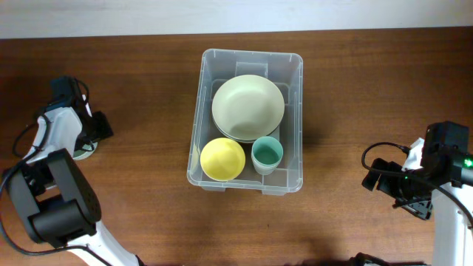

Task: Pack container
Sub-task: 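Move left gripper to the light teal bowl and grasp its rim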

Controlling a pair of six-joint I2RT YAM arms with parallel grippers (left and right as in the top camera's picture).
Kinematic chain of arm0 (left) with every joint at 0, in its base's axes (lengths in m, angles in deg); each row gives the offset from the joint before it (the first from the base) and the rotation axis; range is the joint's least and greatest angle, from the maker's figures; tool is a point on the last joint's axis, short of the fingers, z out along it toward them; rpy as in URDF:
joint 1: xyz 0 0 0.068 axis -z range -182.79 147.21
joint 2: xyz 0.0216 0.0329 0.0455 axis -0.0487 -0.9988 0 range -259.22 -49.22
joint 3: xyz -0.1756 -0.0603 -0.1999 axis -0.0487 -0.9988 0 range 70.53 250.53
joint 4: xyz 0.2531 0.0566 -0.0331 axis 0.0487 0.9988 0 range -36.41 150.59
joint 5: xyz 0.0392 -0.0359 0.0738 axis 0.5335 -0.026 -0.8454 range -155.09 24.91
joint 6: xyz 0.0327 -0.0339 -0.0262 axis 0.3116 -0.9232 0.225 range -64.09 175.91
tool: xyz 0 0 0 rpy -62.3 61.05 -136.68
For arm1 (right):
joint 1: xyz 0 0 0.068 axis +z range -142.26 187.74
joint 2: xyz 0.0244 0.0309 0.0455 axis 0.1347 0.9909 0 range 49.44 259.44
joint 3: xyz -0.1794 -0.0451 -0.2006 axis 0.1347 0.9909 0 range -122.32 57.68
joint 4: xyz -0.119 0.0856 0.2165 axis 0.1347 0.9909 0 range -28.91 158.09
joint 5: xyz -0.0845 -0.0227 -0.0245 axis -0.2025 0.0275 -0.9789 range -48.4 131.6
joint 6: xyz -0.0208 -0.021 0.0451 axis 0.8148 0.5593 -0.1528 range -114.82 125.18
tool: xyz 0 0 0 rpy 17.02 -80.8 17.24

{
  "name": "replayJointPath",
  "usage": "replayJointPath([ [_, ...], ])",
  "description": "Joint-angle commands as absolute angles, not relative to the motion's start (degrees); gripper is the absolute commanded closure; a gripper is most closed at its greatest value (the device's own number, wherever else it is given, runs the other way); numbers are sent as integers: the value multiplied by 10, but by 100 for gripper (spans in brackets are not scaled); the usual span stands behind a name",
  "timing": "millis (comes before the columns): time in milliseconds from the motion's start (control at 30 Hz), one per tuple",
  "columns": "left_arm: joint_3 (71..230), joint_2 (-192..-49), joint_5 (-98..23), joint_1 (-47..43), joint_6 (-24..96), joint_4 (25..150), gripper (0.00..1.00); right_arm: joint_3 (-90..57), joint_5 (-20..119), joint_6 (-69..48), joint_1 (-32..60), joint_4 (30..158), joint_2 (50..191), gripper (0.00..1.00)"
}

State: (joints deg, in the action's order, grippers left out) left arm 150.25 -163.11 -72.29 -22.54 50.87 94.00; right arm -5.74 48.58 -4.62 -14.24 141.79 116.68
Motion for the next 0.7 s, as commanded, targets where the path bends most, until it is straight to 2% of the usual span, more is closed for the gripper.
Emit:
replayJointPath([
  [0,1509,-1644,-743,-229,517,934,50,-56,489,-41,-140,1418,1167,1],
  [67,1509,-1650,-743,-229,517,934,61,-56,489,-41,-140,1418,1167,1],
  [133,1509,-1659,-743,-229,517,935,62,-56,489,-41,-140,1418,1167,1],
  [300,1509,-1679,-743,-229,517,946,80,-56,489,-41,-140,1418,1167,1],
  [400,1509,-1678,-743,-229,517,947,86,-56,489,-41,-140,1418,1167,1],
  [533,1509,-1678,-743,-229,517,949,99,-56,489,-41,-140,1418,1167,1],
  [667,1530,-1675,-737,-226,517,980,99,-56,489,-41,-140,1418,1167,1],
])
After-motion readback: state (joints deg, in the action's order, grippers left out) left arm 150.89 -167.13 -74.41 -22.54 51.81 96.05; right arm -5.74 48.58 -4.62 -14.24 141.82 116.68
